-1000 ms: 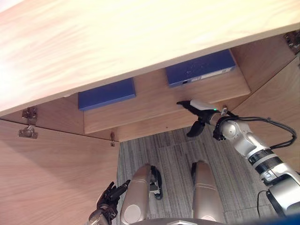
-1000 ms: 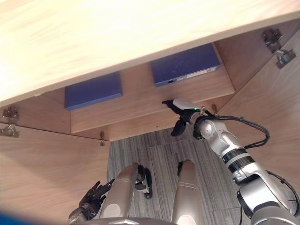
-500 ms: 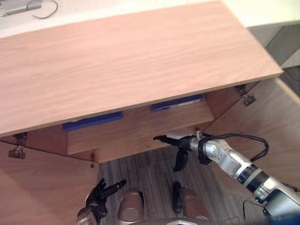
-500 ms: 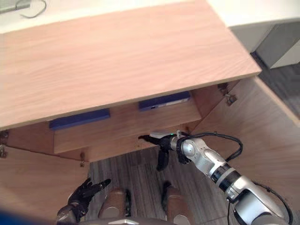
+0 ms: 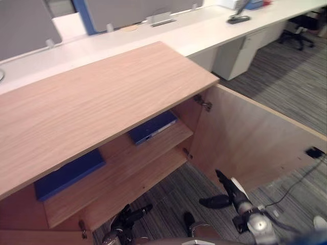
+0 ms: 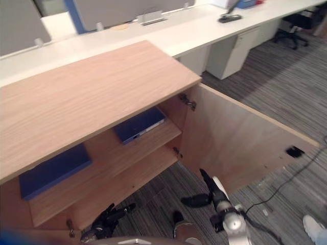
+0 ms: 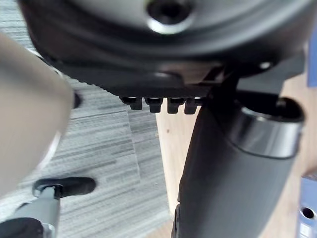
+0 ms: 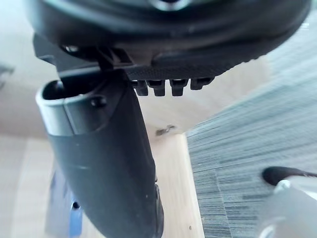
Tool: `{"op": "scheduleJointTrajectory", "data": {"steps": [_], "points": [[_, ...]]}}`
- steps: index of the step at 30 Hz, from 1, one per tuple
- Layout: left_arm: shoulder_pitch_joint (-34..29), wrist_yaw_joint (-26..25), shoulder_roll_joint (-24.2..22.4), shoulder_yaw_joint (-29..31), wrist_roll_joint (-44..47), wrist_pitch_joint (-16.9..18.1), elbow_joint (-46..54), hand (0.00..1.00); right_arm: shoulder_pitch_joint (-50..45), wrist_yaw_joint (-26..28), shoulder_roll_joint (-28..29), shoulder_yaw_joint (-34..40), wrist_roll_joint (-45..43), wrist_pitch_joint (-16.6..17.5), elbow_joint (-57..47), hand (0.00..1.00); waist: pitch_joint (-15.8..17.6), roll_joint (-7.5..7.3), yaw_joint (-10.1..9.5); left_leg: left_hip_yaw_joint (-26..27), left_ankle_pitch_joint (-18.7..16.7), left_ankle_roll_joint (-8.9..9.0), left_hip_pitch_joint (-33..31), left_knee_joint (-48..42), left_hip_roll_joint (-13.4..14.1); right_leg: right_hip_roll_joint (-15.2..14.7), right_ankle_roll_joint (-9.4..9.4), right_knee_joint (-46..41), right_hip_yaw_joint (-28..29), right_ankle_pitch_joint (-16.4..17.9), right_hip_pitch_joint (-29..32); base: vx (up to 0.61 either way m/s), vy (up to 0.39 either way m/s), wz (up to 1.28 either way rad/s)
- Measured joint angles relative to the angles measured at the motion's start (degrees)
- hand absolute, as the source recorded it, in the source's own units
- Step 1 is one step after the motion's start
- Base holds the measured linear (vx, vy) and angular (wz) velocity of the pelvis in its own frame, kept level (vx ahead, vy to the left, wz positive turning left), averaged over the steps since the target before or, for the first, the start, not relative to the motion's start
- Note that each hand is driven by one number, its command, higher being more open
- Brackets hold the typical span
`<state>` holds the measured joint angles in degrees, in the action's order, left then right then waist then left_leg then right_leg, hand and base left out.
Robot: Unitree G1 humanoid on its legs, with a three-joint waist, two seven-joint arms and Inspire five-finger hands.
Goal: Walk over to the cabinet, pick up the folder, carry it to the office cabinet, place the folder inside the office cabinet, then close the office cabinet door
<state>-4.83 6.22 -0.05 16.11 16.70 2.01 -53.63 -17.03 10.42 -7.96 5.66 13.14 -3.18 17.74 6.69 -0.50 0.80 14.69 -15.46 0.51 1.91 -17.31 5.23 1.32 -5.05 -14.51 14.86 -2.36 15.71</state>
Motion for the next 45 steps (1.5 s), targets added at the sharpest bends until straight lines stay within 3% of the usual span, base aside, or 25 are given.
{"op": "scheduleJointTrajectory", "data": {"steps": [1,2,5,8,9,10,13,16,21,30,39,45], "points": [[0.33,-0.43,-0.26,0.17,1.28,0.22,0.63,1.0,-0.29,-1.54,1.75,1.26,-0.91,-0.92,0.5,1.0,0.32,-0.75,-0.32,2.44,0.59,-0.95,0.1,-0.29,0.08,-3.25,2.72,0.66,-7.7,1.57,0.43,-0.23,0.022,-0.94],[0.38,-0.79,-1.02,0.06,2.06,0.42,0.61,1.0,-0.53,-2.81,3.47,2.53,-2.42,-1.26,0.72,1.0,0.53,-0.28,-0.59,4.45,0.92,-0.92,1.36,0.49,1.07,-7.04,4.94,-0.17,-18.31,3.26,0.27,-0.2,0.032,-0.95],[-0.1,-1.75,-0.27,0.86,3.0,0.45,-0.33,1.0,-0.66,-4.43,6.22,2.65,-4.81,-1.27,0.72,1.0,-0.34,-1.28,-0.71,10.07,1.51,0.59,3.73,0.86,3.7,-13.46,6.58,-12.85,-26.72,5.58,2.1,-0.14,-0.076,-0.95],[-0.38,-1.92,0.5,1.16,3.0,0.44,-1.28,1.0,-0.68,-4.86,6.98,4.29,-5.93,-1.23,0.74,1.0,-0.95,-1.78,-0.79,12.56,2.28,3.34,5.48,1.21,6.3,-17.7,6.36,-16.9,-27.52,7.31,-0.81,0.03,-0.269,-0.67],[-0.69,-1.73,1.83,1.3,2.89,0.4,-1.83,1.0,-0.71,-5.29,7.93,5.4,-6.64,-1.2,1.22,1.0,-2.17,-3.58,-0.77,13.24,2.75,4.88,6.24,1.67,5.95,-18.85,0.42,-12.7,-27.04,7.21,-3.11,0.14,-0.418,-0.77],[-0.38,-1.42,2.14,2.73,2.8,0.17,-4.26,1.0,0.73,-5.73,7.79,7.26,-6.65,-1.22,3.2,1.0,-2.57,-3.12,-0.87,12.5,3.41,5.75,6.83,3.34,6.79,-15.97,-1.33,-9.95,-26.88,7.67,-4.06,0.11,-0.318,-0.75],[-0.62,0.39,1.4,3.37,1.36,-0.31,-7.95,1.0,2.73,-7.16,6.14,12.47,-7.19,-1.24,7.69,1.0,-4.26,-0.3,-0.65,8.62,5.95,4.55,9.36,10.3,6.57,-10.1,0.54,-5.98,-24.43,6.07,-4.22,0.03,-0.133,-0.78],[-0.39,0.52,1.48,3.31,0.52,-0.84,-8.91,1.0,3.0,-7.92,3.17,14.36,-7.82,-1.62,11.06,1.0,-4.68,0.38,-0.13,8.53,6.59,4.59,9.46,11.28,7.59,-7.59,1.38,-4.1,-23.62,4.98,-3.93,0.0,-0.083,-0.34],[-0.58,0.07,2.23,0.95,-1.69,-0.84,-8.94,1.0,4.64,-9.37,1.89,17.05,-8.99,-1.81,12.44,1.0,-4.92,0.75,0.28,8.29,7.66,6.55,9.19,12.15,7.61,-6.73,1.33,1.19,-23.25,1.09,-5.66,-0.02,0.032,-0.06],[-1.71,-0.89,4.38,-3.93,-6.24,-0.09,-8.85,1.0,16.9,-13.04,-2.14,17.39,-13.67,0.04,13.16,1.0,-5.29,1.26,-0.44,4.72,7.71,6.71,8.63,13.15,5.82,-6.83,0.76,12.52,-22.9,-5.3,-10.76,-0.05,0.03,0.06],[-3.2,-2.16,5.72,-4.03,-10.59,-0.03,-8.87,1.0,31.25,-14.81,-8.52,15.34,-20.41,2.62,20.39,1.0,-5.7,1.99,-1.02,0.41,8.06,6.51,7.11,13.82,5.47,-6.81,0.78,14.42,-24.42,-6.15,-11.26,0.02,0.004,0.11],[-3.43,-2.13,6.39,-5.86,-10.62,-0.03,-8.88,1.0,35.17,-13.8,-8.94,11.25,-27.71,3.13,27.72,1.0,-5.63,1.82,-1.97,-1.15,8.1,6.47,7.06,13.79,5.47,-7.0,0.84,15.52,-25.83,-6.21,-12.58,0.0,0.006,0.13]]}}
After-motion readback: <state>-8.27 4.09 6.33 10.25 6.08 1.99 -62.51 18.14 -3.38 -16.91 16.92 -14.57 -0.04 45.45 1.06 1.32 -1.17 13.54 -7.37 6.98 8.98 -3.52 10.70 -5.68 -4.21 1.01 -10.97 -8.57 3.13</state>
